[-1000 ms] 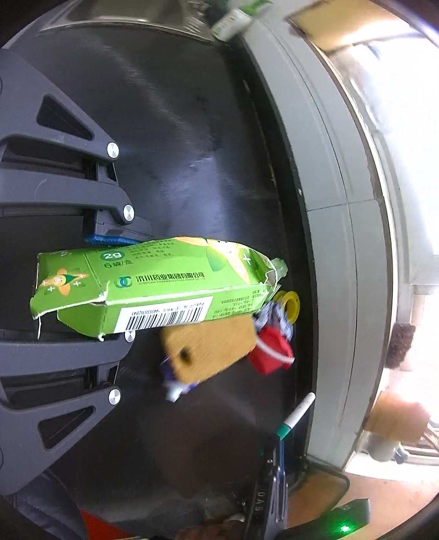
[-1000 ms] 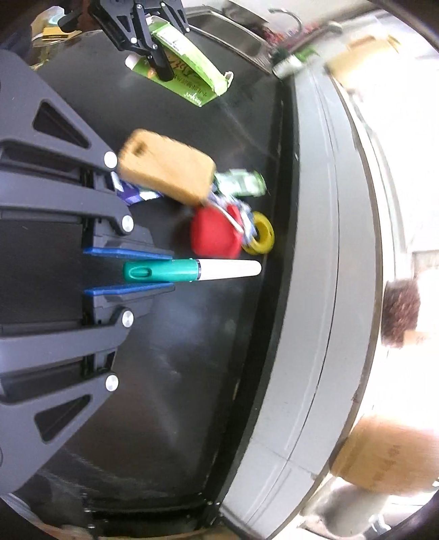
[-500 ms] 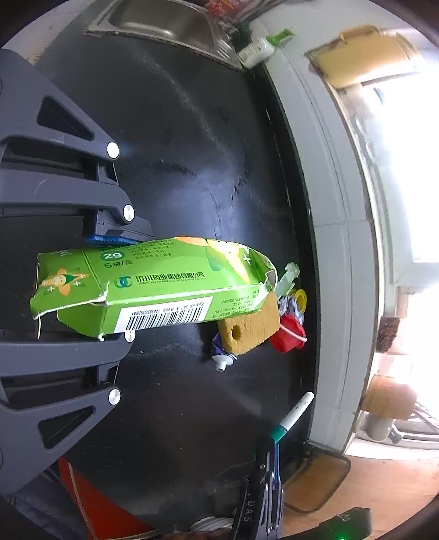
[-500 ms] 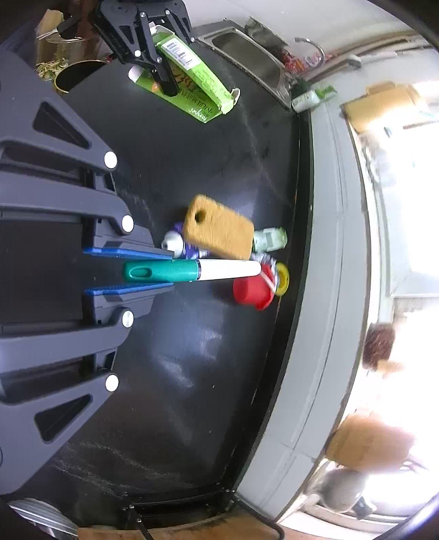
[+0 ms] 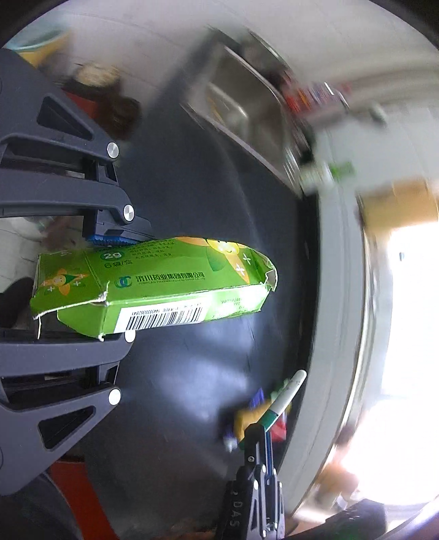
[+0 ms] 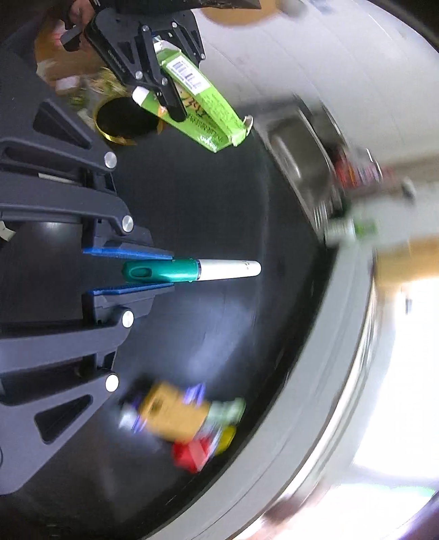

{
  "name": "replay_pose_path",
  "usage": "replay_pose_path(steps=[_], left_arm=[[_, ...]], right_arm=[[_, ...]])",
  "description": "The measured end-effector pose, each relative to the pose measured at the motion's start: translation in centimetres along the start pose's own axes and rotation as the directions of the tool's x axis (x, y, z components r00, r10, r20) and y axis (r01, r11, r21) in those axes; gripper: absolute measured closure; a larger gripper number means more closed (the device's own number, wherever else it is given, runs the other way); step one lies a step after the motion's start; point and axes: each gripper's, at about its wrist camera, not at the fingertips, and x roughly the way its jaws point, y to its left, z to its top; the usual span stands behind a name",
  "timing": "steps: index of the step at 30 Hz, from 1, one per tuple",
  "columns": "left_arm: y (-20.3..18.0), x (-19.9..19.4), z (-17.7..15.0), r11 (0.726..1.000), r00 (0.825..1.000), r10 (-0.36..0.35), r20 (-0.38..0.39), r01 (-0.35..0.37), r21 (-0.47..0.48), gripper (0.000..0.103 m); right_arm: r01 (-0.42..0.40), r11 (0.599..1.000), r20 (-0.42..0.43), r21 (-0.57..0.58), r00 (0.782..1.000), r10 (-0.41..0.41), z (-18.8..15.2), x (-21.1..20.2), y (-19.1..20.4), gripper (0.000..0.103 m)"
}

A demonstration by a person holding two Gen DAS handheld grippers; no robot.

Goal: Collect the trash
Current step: 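Carry the green box and marker to the bin and open both tools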

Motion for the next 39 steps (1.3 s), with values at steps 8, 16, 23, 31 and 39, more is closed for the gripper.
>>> replay_pose_path(steps=[8, 16, 23, 31, 39], left_arm=[[12.1, -2.8, -10.3, 0.938, 0.971, 0.193, -0.139, -0.224, -0.263, 0.079], [20.8, -2.6, -20.9, 0.818, 0.936, 0.21, -0.283, -0.326, -0.473, 0.079], [25.4, 1.7, -26.5, 0.746, 0.918, 0.169, -0.358, -0.357, -0.562, 0.079], [26.5, 4.7, -28.1, 0.727, 0.917, 0.126, -0.379, -0.346, -0.594, 0.079], [27.1, 5.4, -28.3, 0.729, 0.925, 0.126, -0.359, -0.332, -0.599, 0.025]], right_arm=[[-0.278, 0.928, -0.123, -0.246, 0.959, 0.255, 2.4, 6.6, 17.5, 0.089], [-0.466, 0.832, -0.329, -0.302, 0.87, 0.368, 0.7, 14.5, 31.6, 0.089], [-0.51, 0.814, -0.484, -0.279, 0.807, 0.339, -2.4, 22.9, 38.2, 0.089], [-0.498, 0.816, -0.545, -0.293, 0.788, 0.286, -3.0, 27.5, 40.5, 0.089], [-0.499, 0.829, -0.547, -0.252, 0.78, 0.303, -1.7, 28.3, 39.3, 0.039]])
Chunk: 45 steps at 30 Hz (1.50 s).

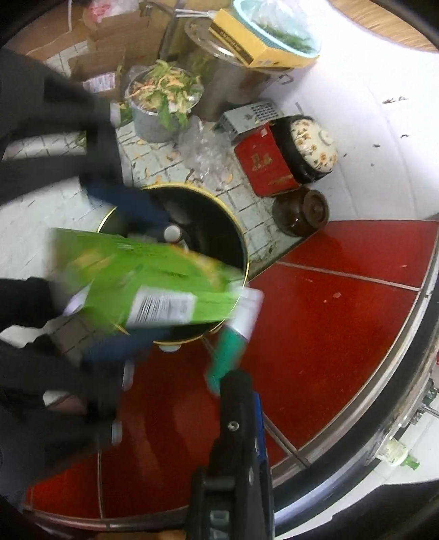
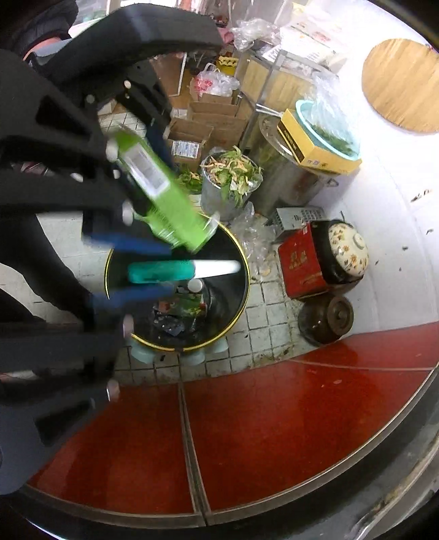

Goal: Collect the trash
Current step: 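Carry the green box and marker to the bin and open both tools, then swing both open tools back over the countertop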

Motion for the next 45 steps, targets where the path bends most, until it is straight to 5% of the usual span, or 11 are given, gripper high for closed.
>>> replay_pose_path(steps=[1, 14, 21, 25, 29, 34, 37, 41, 45], left_arm=[[0.1, -0.1, -0.1, 1.0, 1.0, 0.004, 0.004, -0.004, 0.001, 0.025], [-0.3, -1.6, 0.4, 1.0, 1.0, 0.022, 0.005, -0.022, 0.013, 0.02], [-4.7, -5.7, 1.8, 0.987, 0.998, 0.015, 0.061, -0.024, 0.161, 0.008], [-10.7, -8.4, 3.1, 0.962, 0.995, -0.055, 0.082, 0.031, 0.271, 0.007], [-19.1, -10.6, 3.6, 0.903, 0.986, -0.135, 0.097, 0.082, 0.422, 0.007], [-32.0, -13.2, 2.7, 0.765, 0.959, -0.278, 0.064, 0.18, 0.618, 0.007], [-39.7, -14.4, 1.2, 0.678, 0.934, -0.358, -0.005, 0.263, 0.687, 0.007], [-46.8, -15.4, -0.6, 0.625, 0.906, -0.411, -0.101, 0.361, 0.692, 0.007], [-52.3, -16.0, -2.9, 0.568, 0.905, -0.405, -0.13, 0.36, 0.74, 0.007]], right_arm=[[-0.007, 1.0, 0.012, 0.003, 1.0, 0.007, 0.0, -0.2, -0.1, 0.031], [0.007, 1.0, 0.024, -0.029, 1.0, -0.007, -0.9, -2.8, 0.6, 0.029], [0.074, 0.993, 0.189, 0.087, 0.978, -0.089, -4.6, -13.2, -3.7, 0.023], [0.169, 0.957, 0.283, 0.236, 0.93, -0.234, -9.6, -21.2, -8.8, 0.021], [0.259, 0.871, 0.326, 0.418, 0.852, -0.41, -16.1, -28.6, -14.0, 0.021], [0.333, 0.689, 0.278, 0.644, 0.737, -0.616, -27.2, -36.6, -20.2, 0.021], [0.327, 0.577, 0.23, 0.748, 0.688, -0.688, -33.9, -40.1, -23.1, 0.021], [0.291, 0.447, 0.17, 0.846, 0.648, -0.742, -42.2, -43.4, -25.7, 0.021], [0.246, 0.384, 0.149, 0.89, 0.639, -0.755, -47.0, -44.4, -27.2, 0.021]])
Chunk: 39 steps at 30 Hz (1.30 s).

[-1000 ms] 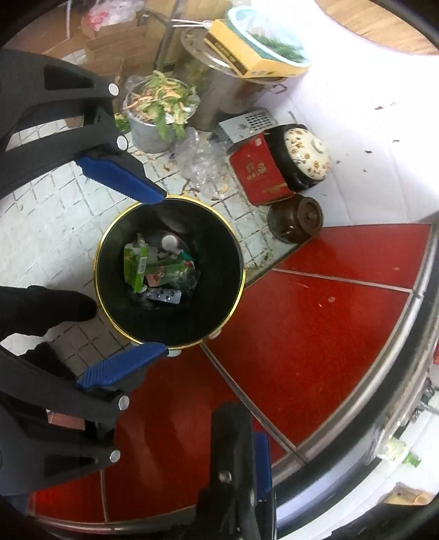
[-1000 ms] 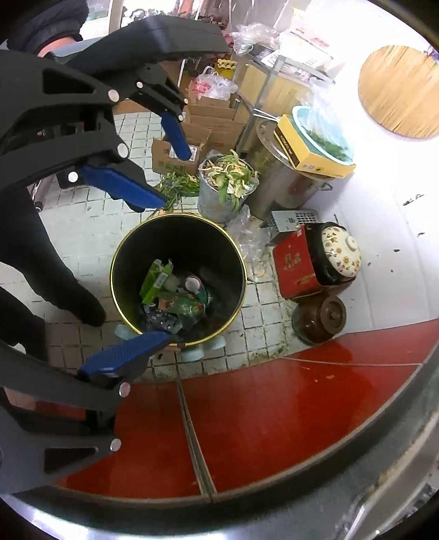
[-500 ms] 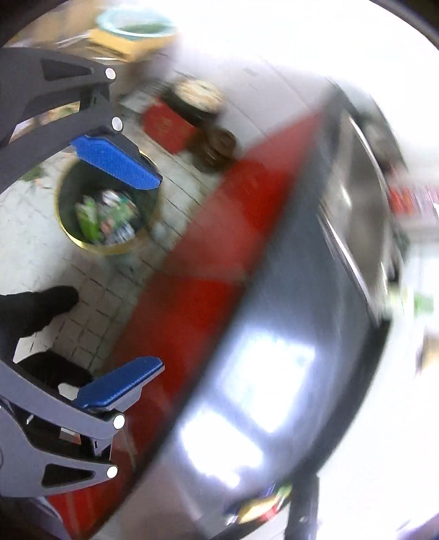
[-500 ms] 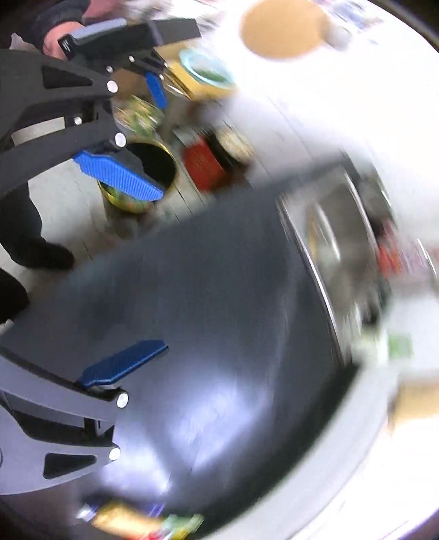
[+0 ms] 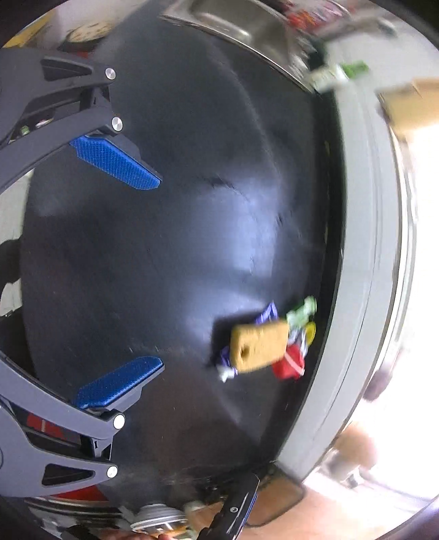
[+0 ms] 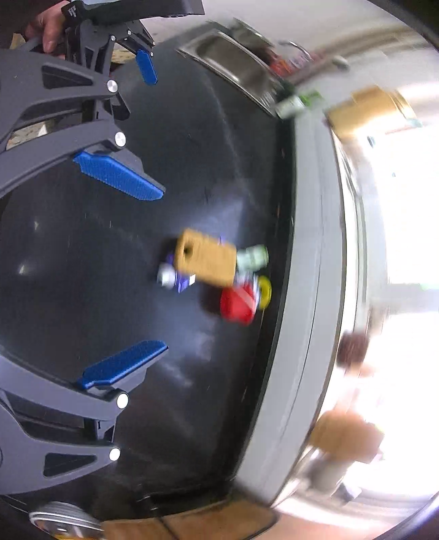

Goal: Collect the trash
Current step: 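Swing both open tools back over the countertop, then grasp the yellow sponge with the left tool while the right tool grasps the red cup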

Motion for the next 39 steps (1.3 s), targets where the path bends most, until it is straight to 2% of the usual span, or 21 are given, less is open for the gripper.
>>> replay_pose_path(steps=[4, 15, 21, 25, 30, 35, 39], left_arm=[[-3.1, 1.2, 1.5, 0.997, 1.0, 0.013, -0.006, -0.013, 0.078, 0.007], [-6.8, 5.6, 4.7, 0.993, 0.999, 0.03, -0.042, -0.025, 0.119, 0.007], [-9.4, 9.4, 6.8, 0.986, 1.0, 0.024, -0.019, -0.021, 0.164, 0.007], [-10.9, 13.0, 8.0, 0.98, 0.998, 0.041, -0.043, -0.031, 0.198, 0.007], [-11.0, 16.9, 9.3, 0.984, 0.996, 0.043, -0.082, -0.028, 0.175, 0.007], [-10.2, 19.7, 10.3, 0.991, 0.991, 0.039, -0.129, -0.022, 0.136, 0.007], [-9.5, 21.4, 11.0, 0.996, 0.988, 0.005, -0.158, 0.01, 0.093, 0.007]], right_arm=[[-0.007, 1.0, 0.0, 0.029, 1.0, 0.007, -0.2, 0.3, -2.2, 0.021], [-0.045, 0.999, -0.033, 0.011, 0.998, 0.045, 2.2, 4.0, -4.3, 0.021], [-0.073, 0.997, -0.099, 0.017, 0.992, 0.074, 4.2, 8.9, -5.9, 0.021], [-0.103, 0.994, -0.142, 0.025, 0.984, 0.105, 6.0, 12.9, -6.5, 0.021], [-0.131, 0.991, -0.201, 0.007, 0.971, 0.129, 8.3, 17.9, -6.4, 0.021], [-0.168, 0.986, -0.269, 0.015, 0.949, 0.166, 9.6, 23.1, -6.3, 0.021], [-0.203, 0.979, -0.298, 0.038, 0.932, 0.204, 9.9, 25.5, -6.2, 0.023]])
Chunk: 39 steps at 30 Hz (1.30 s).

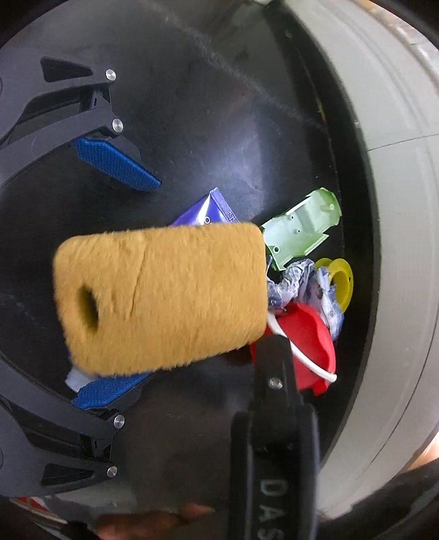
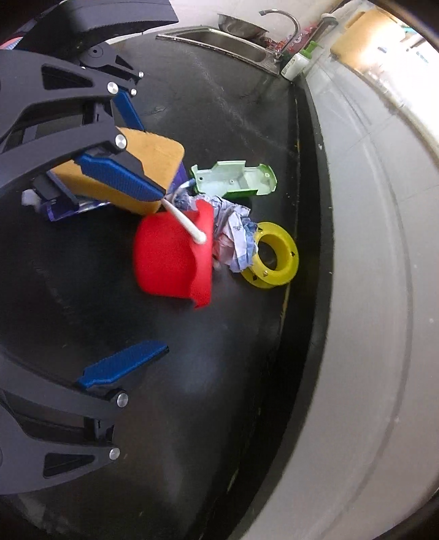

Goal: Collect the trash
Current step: 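Grasp the yellow sponge with the left tool while the right tool grasps the red cup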

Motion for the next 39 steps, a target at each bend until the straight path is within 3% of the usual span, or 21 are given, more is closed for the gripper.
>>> replay_pose_path(steps=[1, 2, 3, 4, 5, 7, 12, 13, 14, 16, 24, 28, 39], left_arm=[[0.2, 0.1, 0.3, 1.0, 1.0, -0.003, 0.003, 0.003, -0.008, 0.007], [0.2, 0.2, 0.5, 1.0, 1.0, -0.009, 0.005, 0.009, -0.008, 0.01], [0.2, 0.1, 0.6, 1.0, 1.0, -0.017, 0.007, 0.017, -0.005, 0.017], [0.1, 0.0, 0.7, 1.0, 1.0, -0.024, 0.012, 0.023, 0.003, 0.024], [0.0, -0.3, 0.8, 1.0, 0.999, -0.029, 0.018, 0.029, 0.012, 0.037], [-0.3, -0.7, 0.9, 0.999, 0.999, -0.027, 0.023, 0.026, 0.024, 0.043], [0.1, -1.6, 0.4, 0.999, 0.999, -0.045, 0.029, 0.045, 0.003, 0.049], [0.2, -1.9, 0.3, 0.999, 0.998, -0.042, 0.036, 0.042, 0.009, 0.05], [0.2, -2.3, 0.1, 0.999, 0.998, -0.039, 0.045, 0.039, 0.014, 0.051], [0.3, -2.9, -0.2, 0.999, 0.998, -0.041, 0.048, 0.041, 0.009, 0.051], [0.6, -5.0, 0.3, 1.0, 0.996, -0.007, 0.087, 0.007, 0.002, 0.051], [1.5, -6.1, -0.2, 1.0, 0.995, 0.014, 0.099, -0.013, -0.016, 0.051], [2.8, -8.4, -1.8, 0.997, 0.991, 0.056, 0.119, -0.048, -0.066, 0.052]], right_arm=[[-0.015, 1.0, -0.01, 0.004, 1.0, 0.015, 0.1, 0.4, -0.1, 0.027], [-0.032, 0.999, -0.021, 0.008, 0.999, 0.033, 0.1, 0.8, -0.3, 0.039], [-0.048, 0.999, -0.028, 0.013, 0.998, 0.048, 0.1, 0.9, -0.4, 0.049], [-0.059, 0.998, -0.031, 0.022, 0.998, 0.059, 0.1, 1.0, -0.6, 0.069], [-0.057, 0.998, -0.028, 0.026, 0.998, 0.057, 0.0, 1.0, -0.7, 0.08], [-0.062, 0.998, -0.019, 0.028, 0.998, 0.063, -0.2, 0.9, -1.1, 0.088], [-0.045, 0.998, -0.011, 0.047, 0.999, 0.046, -0.6, -0.2, -2.1, 0.085], [-0.028, 0.999, -0.003, 0.043, 1.0, 0.028, -0.7, -0.5, -2.3, 0.071], [-0.013, 0.999, 0.006, 0.036, 1.0, 0.012, -0.7, -0.7, -2.3, 0.041], [0.003, 1.0, 0.041, -0.007, 0.999, -0.003, -0.5, -1.2, -1.9, 0.027], [0.024, 0.989, 0.034, -0.146, 0.999, -0.02, 1.4, 0.7, 0.1, 0.025], [0.008, 0.989, 0.042, -0.147, 0.999, -0.002, 1.9, 1.0, 0.3, 0.037], [0.046, 0.986, 0.105, -0.158, 0.994, -0.03, -1.1, -3.1, 1.0, 0.038]])
